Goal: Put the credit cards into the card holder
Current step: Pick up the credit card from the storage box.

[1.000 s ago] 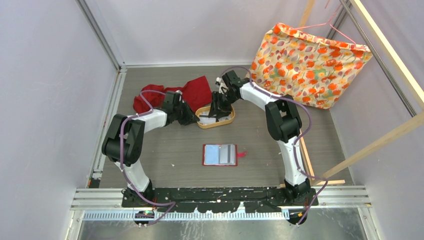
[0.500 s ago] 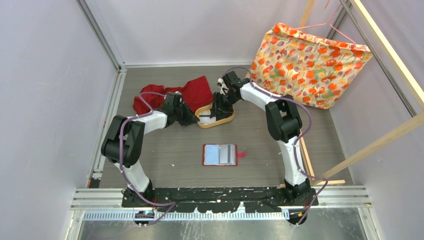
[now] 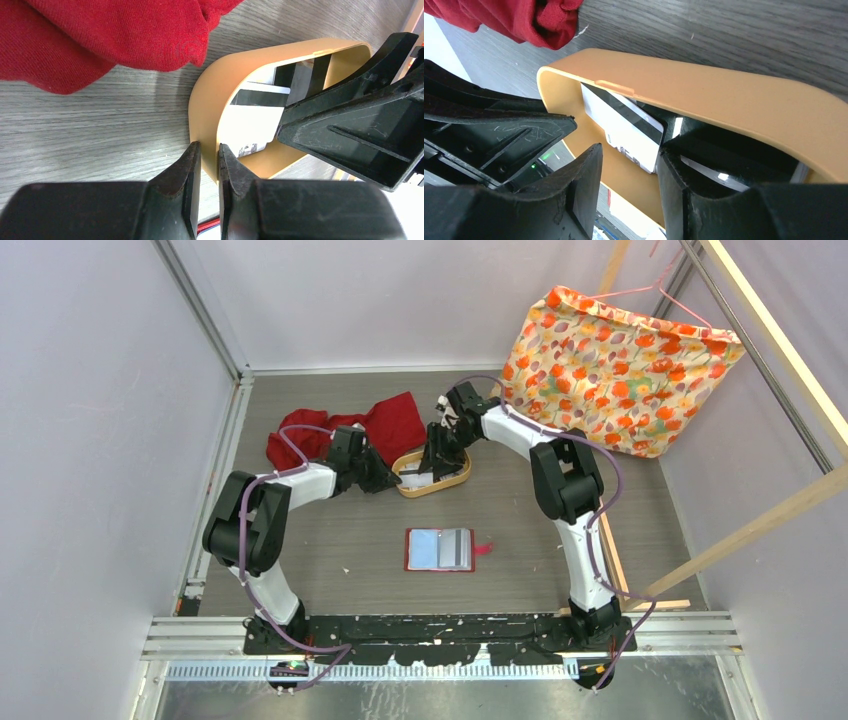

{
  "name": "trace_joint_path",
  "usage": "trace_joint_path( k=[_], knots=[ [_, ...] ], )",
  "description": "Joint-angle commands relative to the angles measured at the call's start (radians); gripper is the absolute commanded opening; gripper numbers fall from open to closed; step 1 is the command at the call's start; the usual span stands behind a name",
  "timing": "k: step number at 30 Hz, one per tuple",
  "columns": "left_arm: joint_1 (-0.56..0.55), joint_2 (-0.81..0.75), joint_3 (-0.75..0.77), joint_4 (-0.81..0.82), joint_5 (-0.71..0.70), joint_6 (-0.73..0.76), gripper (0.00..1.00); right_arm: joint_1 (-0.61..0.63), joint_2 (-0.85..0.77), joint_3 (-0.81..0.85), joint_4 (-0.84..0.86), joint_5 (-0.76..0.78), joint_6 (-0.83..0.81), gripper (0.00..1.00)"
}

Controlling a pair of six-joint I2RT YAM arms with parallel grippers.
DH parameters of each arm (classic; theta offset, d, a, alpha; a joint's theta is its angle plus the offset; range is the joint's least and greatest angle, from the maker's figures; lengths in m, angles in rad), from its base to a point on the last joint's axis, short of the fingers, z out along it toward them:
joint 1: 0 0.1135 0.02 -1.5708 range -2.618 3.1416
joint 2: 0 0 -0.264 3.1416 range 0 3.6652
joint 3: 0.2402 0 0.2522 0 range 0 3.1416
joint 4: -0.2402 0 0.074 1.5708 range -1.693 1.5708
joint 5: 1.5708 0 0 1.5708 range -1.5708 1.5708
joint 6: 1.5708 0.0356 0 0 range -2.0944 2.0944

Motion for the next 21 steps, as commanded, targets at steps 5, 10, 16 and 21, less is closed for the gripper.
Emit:
trace_joint_path(
  k=[5, 10, 16, 21],
  knots=[
    [-0.024, -0.018, -0.002, 0.029, 0.02, -0.018, 0.14, 0.017, -0.016, 0.028, 0.124, -0.146, 0.051, 0.46],
    [-0.024, -0.012, 0.002, 0.025, 0.015, -0.017, 0.15, 0.016, -0.044, 0.012, 0.15, -0.18, 0.055, 0.44],
    [-0.024, -0.007, 0.009, 0.021, 0.017, -0.017, 0.15, 0.018, -0.039, 0.015, 0.16, -0.199, 0.062, 0.4],
    [-0.024, -0.011, 0.013, 0.016, 0.018, -0.017, 0.16, 0.021, -0.028, 0.033, 0.111, -0.128, 0.034, 0.32]
  ],
)
